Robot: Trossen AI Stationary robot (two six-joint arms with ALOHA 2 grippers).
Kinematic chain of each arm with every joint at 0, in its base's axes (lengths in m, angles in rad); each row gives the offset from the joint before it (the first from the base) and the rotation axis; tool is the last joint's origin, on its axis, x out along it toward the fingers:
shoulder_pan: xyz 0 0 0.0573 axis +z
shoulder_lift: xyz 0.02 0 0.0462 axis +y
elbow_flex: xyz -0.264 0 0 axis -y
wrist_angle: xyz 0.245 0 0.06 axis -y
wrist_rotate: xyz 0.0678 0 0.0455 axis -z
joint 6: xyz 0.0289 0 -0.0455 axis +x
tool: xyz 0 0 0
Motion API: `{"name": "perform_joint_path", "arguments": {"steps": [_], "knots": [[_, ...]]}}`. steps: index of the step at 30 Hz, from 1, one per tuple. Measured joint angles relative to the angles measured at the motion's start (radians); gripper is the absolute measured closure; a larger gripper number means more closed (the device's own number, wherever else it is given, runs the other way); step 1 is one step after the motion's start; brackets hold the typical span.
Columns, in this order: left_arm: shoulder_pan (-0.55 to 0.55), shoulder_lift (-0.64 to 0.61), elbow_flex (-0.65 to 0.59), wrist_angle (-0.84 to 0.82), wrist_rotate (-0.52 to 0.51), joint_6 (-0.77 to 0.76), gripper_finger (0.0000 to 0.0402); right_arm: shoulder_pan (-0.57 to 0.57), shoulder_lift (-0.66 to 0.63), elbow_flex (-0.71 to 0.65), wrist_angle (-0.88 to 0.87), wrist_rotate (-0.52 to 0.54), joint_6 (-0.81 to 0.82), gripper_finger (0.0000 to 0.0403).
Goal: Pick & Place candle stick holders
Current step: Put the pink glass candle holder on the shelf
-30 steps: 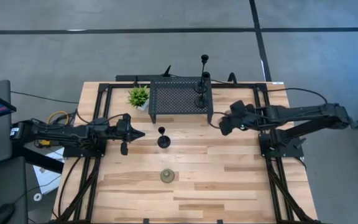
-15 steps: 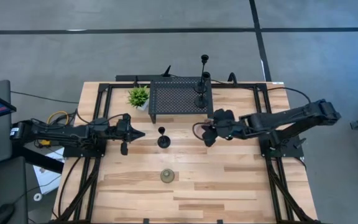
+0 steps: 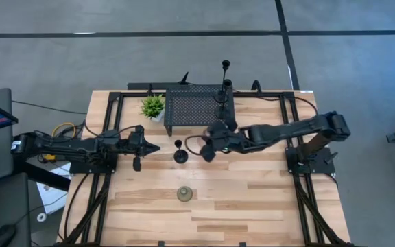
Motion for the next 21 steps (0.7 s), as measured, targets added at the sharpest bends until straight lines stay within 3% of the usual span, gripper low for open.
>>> {"name": "perform_joint_path", "arguments": {"steps": [10,21], "knots": [[0.000,0.000,0.000,0.000,0.000,0.000,0.0395,-0.084,0.113,0.075,0.080,0.057,-0.053,0.0286],[0.000,0.000,0.000,0.000,0.000,0.000,0.0395,-0.143,0.132,0.077,0.164,0.073,-0.041,0.0286]]}}
